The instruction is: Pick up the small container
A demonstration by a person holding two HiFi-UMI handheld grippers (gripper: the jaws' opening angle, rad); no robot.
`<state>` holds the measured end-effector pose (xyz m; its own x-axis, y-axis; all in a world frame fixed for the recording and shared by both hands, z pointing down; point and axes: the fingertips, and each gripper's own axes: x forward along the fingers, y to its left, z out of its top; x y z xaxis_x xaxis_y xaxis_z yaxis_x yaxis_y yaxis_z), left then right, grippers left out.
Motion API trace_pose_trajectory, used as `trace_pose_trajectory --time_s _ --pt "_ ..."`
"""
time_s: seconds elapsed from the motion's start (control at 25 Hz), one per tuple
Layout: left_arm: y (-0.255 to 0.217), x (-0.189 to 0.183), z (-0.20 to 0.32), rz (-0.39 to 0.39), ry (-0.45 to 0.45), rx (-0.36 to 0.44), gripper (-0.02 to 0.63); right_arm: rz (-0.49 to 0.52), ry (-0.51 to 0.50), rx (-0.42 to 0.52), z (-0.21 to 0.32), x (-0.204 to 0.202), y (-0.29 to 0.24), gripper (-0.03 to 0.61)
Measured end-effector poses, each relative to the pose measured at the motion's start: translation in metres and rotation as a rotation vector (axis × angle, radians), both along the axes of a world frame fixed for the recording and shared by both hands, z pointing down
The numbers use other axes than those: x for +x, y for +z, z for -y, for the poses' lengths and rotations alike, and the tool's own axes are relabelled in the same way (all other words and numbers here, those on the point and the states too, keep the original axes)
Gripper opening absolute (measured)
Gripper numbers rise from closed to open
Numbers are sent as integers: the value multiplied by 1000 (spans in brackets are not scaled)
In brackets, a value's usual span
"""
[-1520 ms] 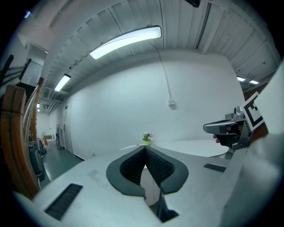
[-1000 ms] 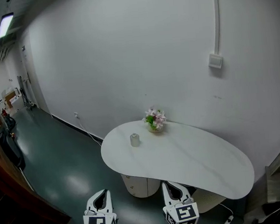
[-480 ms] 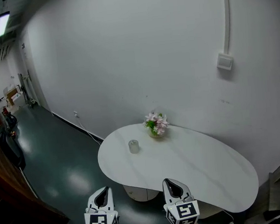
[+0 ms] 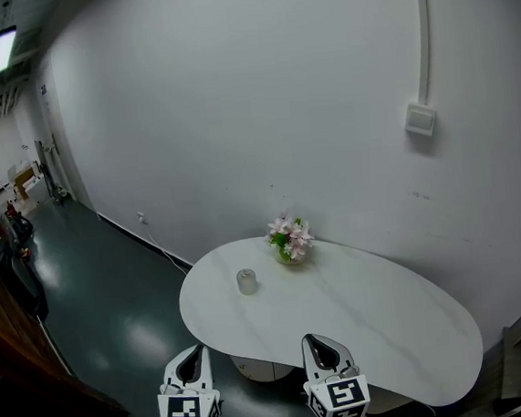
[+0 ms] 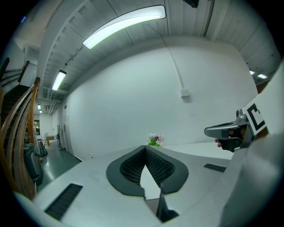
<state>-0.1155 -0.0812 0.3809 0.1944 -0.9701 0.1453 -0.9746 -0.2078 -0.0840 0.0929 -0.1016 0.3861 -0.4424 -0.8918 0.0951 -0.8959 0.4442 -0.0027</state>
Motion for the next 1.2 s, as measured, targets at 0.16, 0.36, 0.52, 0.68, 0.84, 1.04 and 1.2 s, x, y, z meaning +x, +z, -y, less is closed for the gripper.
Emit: trace_pose_trajectory --time_s 0.16,0.36,0.52,0.68,0.84,1.04,1.2 --pt "-2 1 12 3 9 11 11 -1 6 9 9 -1 -3 66" --pt "-3 0 36 -8 25 16 11 -6 23 15 29 -2 -6 66" --pt "-2 -4 61 -18 34 15 11 -18 42 13 51 -2 -6 66" --pt "5 -9 89 -20 46 9 11 -20 60 -1 78 -6 0 66" --pt "8 -14 118 -30 56 7 11 -17 71 -17 106 -12 6 66" --pt "23 -17 152 -23 84 -28 11 -21 85 -48 135 -20 19 66" --pt "35 -18 178 -28 105 -57 11 -27 97 -71 158 -24 30 66"
